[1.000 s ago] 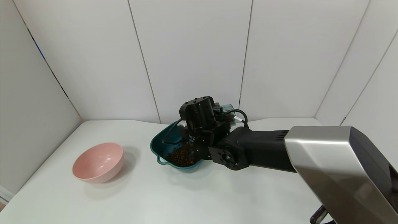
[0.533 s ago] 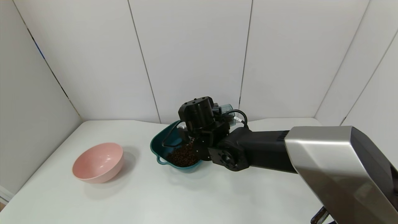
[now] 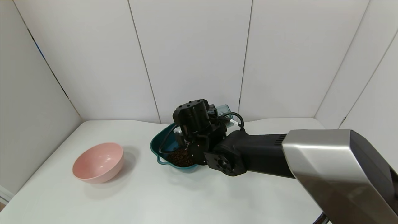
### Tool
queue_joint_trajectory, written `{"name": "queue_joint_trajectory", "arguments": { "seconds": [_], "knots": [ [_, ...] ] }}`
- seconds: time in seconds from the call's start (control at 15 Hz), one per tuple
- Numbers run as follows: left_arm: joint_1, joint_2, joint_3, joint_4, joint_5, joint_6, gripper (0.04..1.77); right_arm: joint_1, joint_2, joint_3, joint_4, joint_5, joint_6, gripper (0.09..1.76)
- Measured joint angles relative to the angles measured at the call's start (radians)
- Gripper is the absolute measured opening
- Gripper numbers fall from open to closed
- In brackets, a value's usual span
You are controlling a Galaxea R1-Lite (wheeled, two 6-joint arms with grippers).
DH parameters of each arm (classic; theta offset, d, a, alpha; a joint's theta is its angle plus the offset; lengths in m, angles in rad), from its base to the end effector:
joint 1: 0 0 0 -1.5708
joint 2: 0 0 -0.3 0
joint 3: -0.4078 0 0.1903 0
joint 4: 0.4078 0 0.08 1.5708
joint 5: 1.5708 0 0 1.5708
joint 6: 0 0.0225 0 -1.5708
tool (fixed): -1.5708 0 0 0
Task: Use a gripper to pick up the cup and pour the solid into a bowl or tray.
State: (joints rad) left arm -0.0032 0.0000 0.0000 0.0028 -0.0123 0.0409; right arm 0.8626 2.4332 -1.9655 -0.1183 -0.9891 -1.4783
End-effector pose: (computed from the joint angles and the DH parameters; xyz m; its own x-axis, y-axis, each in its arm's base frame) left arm -0.0228 -0.0002 0.0752 0.9999 -0.0155 -0.0028 0.0156 0.9990 0.0409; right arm 0.3425 0.3710 0.1522 0.9704 -0.1514 -0.1881 -0.2131 -0.1708 -0.9620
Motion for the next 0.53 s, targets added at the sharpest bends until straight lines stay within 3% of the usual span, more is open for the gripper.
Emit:
{"name": "queue_joint_trajectory", "arguments": {
  "seconds": [0.53],
  "knots": [
    [0.000, 0.000, 0.000, 0.000, 0.000, 0.000, 1.72, 0.005, 0.004, 0.002, -0.007, -0.002, -0.017, 1.37]
  ]
}}
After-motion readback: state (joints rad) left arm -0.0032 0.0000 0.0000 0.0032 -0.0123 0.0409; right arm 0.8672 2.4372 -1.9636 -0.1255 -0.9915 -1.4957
